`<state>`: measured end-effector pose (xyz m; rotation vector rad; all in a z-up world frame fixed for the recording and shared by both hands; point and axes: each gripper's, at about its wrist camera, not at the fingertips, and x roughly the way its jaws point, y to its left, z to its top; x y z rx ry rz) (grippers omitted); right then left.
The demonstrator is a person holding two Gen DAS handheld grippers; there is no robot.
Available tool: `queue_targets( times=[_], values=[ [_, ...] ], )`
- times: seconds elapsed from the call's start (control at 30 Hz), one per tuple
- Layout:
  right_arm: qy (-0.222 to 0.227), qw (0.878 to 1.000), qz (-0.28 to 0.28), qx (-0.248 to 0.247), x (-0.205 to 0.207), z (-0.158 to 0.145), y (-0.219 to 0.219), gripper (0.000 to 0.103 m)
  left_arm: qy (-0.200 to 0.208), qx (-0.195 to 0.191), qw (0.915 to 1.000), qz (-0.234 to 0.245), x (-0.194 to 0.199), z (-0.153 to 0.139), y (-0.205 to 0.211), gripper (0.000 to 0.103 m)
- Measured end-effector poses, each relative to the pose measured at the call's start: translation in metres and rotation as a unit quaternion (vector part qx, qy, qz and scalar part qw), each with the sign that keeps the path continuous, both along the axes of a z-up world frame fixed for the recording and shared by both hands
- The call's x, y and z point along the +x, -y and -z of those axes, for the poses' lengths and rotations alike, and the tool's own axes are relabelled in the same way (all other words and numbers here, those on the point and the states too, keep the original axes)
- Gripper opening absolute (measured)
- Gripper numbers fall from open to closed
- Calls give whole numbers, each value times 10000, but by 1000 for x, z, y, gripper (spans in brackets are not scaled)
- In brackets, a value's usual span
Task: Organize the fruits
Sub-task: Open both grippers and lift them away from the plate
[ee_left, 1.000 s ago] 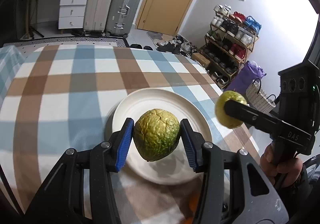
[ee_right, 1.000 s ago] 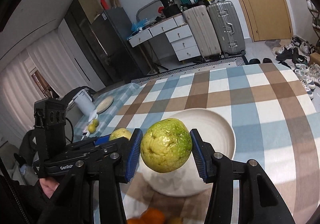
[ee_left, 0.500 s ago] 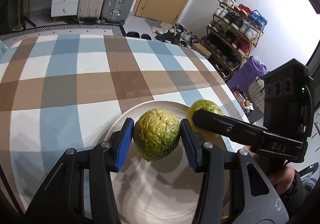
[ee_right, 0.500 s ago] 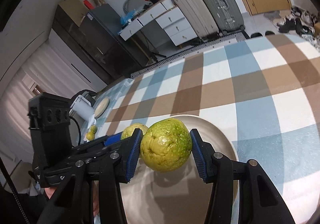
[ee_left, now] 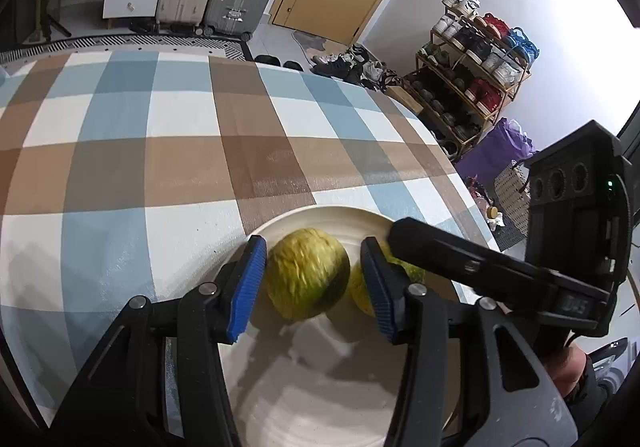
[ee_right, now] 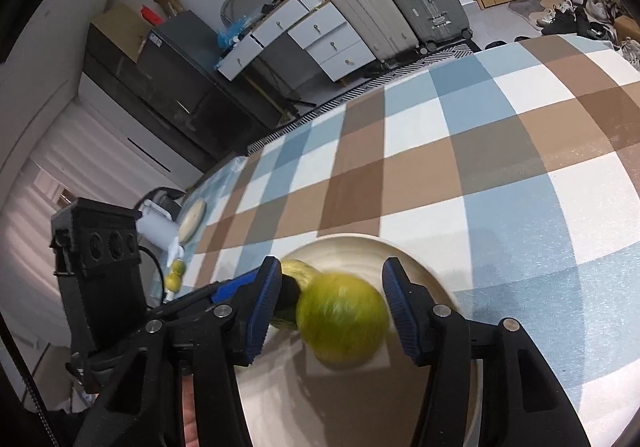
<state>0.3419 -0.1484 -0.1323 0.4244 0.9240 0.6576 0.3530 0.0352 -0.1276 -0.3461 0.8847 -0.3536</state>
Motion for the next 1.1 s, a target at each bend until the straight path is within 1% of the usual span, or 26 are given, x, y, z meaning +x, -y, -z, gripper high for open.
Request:
queue_targets(
  times=[0.07,0.1,0.13,0.17,0.2,0.33,0.37,0.43,0.53,0.63,0.67,0.73,0.93,1.1],
  values=[
    [116,9999,39,48,-4,-5,3,73,56,43,10000,14,-2,-3,1,67],
    [145,9999,36,87,-5,-6,4,73,77,62,10000,11,-4,-4,1,71],
    [158,9998,78,98,-6,-8,7,74,104,101,9999,-16,-7,-7,2,78],
    [170,9997,128,108,-6,-8,9,78,136,116,9998,-33,-9,-9,2,80],
    [193,9996,172,135,-8,-10,13,85,162,126,9998,-47,-11,-12,2,80],
    [383,9987,319,118,-23,-24,27,93,336,230,9991,-129,-29,-30,1,82],
    [443,9984,352,63,-28,-28,30,97,395,285,9987,-162,-36,-35,1,83],
    [619,9973,407,20,-43,-38,37,99,496,329,9980,-221,-51,-46,1,85],
    [830,9954,468,119,-67,-54,47,102,628,396,9968,-284,-75,-63,1,88],
    [1078,9927,526,160,-94,-70,55,103,870,617,9934,-412,-104,-82,3,94],
    [1175,9915,546,100,-104,-75,56,103,953,681,9921,-459,-114,-87,4,102],
    [1391,9886,567,-29,-125,-85,57,103,1157,797,9885,-563,-138,-100,6,102],
    [1869,9798,644,-316,-183,-104,58,103,1419,1082,9821,-611,-198,-129,19,102],
    [1976,9762,753,-480,-223,-110,60,103,1630,1400,9744,-656,-242,-142,32,102]
  ],
)
